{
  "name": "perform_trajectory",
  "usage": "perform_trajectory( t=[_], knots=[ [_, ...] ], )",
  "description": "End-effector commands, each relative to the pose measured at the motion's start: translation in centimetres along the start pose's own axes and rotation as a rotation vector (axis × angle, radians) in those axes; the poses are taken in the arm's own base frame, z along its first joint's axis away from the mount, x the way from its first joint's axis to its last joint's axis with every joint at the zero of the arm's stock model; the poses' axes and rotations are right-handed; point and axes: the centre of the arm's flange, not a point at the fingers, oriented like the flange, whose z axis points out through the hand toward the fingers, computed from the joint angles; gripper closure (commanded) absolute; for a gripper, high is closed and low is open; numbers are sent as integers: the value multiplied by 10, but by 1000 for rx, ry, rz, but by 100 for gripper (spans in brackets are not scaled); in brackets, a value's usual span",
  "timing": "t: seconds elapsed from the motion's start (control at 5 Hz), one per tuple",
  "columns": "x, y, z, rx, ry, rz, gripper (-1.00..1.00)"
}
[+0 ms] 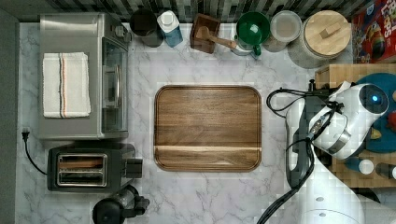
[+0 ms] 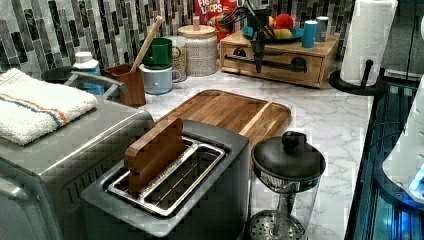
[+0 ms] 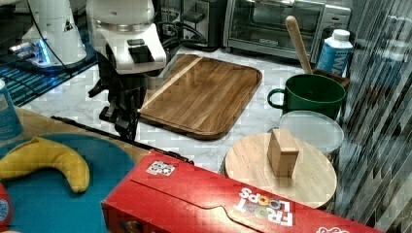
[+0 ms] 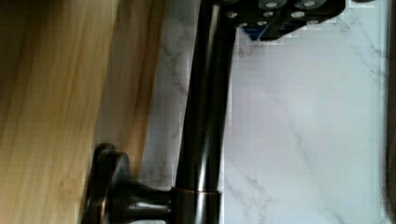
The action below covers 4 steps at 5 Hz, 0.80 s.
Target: Close the drawer.
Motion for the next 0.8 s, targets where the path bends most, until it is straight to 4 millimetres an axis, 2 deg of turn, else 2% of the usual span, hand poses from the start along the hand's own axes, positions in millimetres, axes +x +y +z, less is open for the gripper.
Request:
perform_trajectory(
  t=[0.2, 0.8],
  knots=[
    [-39, 92, -74, -173, 113, 64, 100],
    [-38, 92, -74, -173, 113, 63, 100]
  ],
)
